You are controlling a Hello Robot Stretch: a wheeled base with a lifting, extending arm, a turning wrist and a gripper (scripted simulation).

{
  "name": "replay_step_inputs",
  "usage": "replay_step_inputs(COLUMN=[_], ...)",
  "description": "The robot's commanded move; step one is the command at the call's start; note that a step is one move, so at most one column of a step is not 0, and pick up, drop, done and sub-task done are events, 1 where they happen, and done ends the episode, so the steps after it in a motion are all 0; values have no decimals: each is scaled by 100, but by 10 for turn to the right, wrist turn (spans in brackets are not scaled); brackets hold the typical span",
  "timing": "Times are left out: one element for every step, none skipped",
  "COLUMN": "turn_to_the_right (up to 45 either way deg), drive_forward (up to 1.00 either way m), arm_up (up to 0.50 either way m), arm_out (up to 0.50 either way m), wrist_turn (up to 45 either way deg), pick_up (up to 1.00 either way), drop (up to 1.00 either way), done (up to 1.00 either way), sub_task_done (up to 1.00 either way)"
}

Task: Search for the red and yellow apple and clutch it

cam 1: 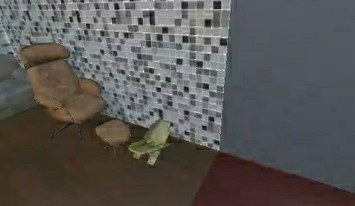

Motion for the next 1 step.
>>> replay_step_inputs(turn_to_the_right=[-450], drive_forward=[0], arm_up=[0], arm_out=[0], wrist_turn=[0], pick_up=[0], drop=[0], done=[0], sub_task_done=[0])
